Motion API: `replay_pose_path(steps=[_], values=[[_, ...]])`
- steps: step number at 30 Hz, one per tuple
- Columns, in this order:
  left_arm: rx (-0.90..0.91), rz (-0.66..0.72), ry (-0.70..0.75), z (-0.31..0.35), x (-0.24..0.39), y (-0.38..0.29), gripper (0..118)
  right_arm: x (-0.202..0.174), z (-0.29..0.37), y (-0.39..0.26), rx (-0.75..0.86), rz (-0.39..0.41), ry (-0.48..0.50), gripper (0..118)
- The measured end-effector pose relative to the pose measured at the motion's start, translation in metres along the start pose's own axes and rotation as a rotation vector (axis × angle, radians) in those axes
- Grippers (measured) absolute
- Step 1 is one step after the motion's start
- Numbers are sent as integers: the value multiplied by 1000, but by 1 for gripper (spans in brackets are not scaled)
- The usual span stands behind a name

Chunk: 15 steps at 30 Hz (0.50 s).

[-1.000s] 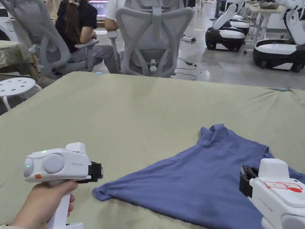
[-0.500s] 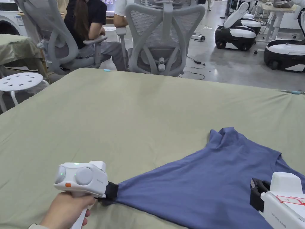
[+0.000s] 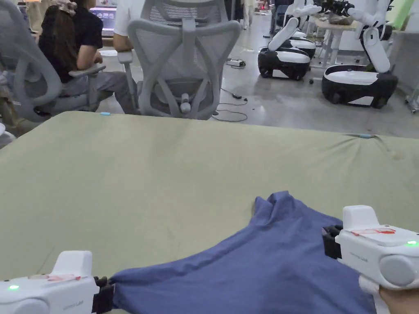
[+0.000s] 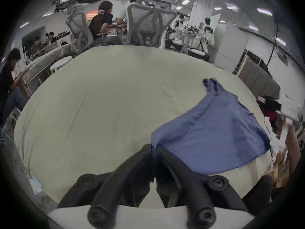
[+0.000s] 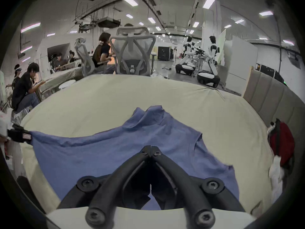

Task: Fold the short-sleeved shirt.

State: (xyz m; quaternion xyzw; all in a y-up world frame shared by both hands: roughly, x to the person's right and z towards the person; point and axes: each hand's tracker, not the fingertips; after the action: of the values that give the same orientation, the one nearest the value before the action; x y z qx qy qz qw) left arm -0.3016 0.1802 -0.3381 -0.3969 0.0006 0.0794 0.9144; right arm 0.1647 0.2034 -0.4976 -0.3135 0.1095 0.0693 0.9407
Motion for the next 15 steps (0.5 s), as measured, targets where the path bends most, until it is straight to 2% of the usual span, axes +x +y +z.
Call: replay_pose_path(steps=[4, 5, 7, 8, 10, 11, 13, 15], values=[[1, 35, 1, -9, -4, -9, 3, 27, -80, 41, -74, 37, 28, 1], [-5, 37, 2, -12, -4, -12, 3, 33, -103, 48, -79, 42, 24, 20], [-20, 42, 4, -17, -6, -15, 3, 44, -141, 58, -87, 31, 39, 96], [-26, 40, 8, -19, -6, -17, 3, 49, -163, 61, -122, 29, 55, 118], [-42, 25, 27, -23, -7, -21, 3, 51, -192, 61, -126, 45, 53, 105], [-44, 29, 25, -23, -6, -19, 3, 53, -210, 62, -122, 47, 54, 102], [-52, 45, 22, -26, -7, -20, 3, 54, -237, 60, -194, 54, 27, 102], [-62, 45, 22, -33, -11, -19, 3, 52, -259, 51, -239, 96, 10, 102]])
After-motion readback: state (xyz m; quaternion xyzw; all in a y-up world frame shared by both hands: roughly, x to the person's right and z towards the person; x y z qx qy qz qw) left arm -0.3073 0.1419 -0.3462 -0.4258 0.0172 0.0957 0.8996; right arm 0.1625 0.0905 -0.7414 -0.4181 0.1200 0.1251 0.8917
